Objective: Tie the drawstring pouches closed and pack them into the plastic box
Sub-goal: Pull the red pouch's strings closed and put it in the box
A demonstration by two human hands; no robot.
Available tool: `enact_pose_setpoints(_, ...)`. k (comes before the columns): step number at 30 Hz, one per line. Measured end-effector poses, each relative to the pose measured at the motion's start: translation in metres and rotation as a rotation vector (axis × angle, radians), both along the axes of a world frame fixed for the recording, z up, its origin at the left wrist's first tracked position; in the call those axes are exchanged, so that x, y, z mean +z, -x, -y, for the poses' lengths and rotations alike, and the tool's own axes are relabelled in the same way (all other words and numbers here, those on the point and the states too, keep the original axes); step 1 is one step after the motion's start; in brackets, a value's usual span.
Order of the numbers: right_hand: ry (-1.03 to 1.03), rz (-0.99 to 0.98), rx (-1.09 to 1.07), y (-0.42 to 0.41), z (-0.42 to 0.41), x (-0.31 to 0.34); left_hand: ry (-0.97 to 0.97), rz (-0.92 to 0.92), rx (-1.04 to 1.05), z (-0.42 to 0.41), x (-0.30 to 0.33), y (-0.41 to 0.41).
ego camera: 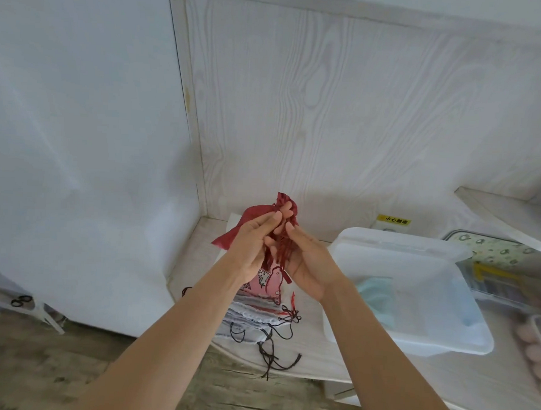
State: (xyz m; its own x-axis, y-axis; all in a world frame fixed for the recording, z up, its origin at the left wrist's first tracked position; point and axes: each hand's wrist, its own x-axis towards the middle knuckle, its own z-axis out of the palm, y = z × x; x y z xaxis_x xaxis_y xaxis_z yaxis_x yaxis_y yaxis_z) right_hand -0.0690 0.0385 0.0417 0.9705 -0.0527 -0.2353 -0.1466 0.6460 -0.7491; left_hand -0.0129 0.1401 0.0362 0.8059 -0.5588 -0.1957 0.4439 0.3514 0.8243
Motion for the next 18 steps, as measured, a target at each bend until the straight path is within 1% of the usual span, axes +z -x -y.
enact_pose_setpoints(3,0.080,0.029,0.001,-0.001,0.003,-0.002,-0.053,0.059,0.021,0.003,0.001,-0.001)
enact_pose_setpoints(4,0.152,0.032,0.006,0.000,0.005,-0.002,-0.069,0.082,0.031,0.004,0.003,0.000)
enact_pose_setpoints(5,0.275,0.030,0.016,0.001,0.007,-0.001,-0.092,0.111,0.036,0.003,0.005,0.001)
enact_pose_setpoints(6,0.465,0.030,0.023,0.003,0.009,0.002,-0.123,0.139,0.037,0.003,0.006,0.001)
enact_pose_setpoints(9,1.235,0.051,0.088,0.003,0.018,0.006,-0.241,0.202,0.030,0.002,0.004,0.001)
enact_pose_setpoints(10,1.439,0.052,0.114,0.001,0.020,0.005,-0.290,0.220,0.035,0.002,0.003,-0.001)
enact_pose_setpoints(11,1.569,0.041,0.107,0.001,0.022,0.002,-0.340,0.234,0.038,0.003,0.003,-0.002)
enact_pose_setpoints(13,1.673,0.019,0.053,0.000,0.024,-0.001,-0.423,0.254,0.045,0.005,0.005,-0.001)
enact_pose_setpoints(14,1.729,0.039,0.041,0.001,0.024,-0.002,-0.446,0.268,0.043,0.006,0.006,-0.001)
enact_pose_setpoints(16,1.919,0.130,0.080,0.003,0.027,-0.003,-0.464,0.292,0.021,0.006,0.008,0.001)
enact_pose_setpoints(18,2.022,0.250,0.146,0.003,0.032,-0.006,-0.483,0.314,-0.013,0.003,0.008,0.001)
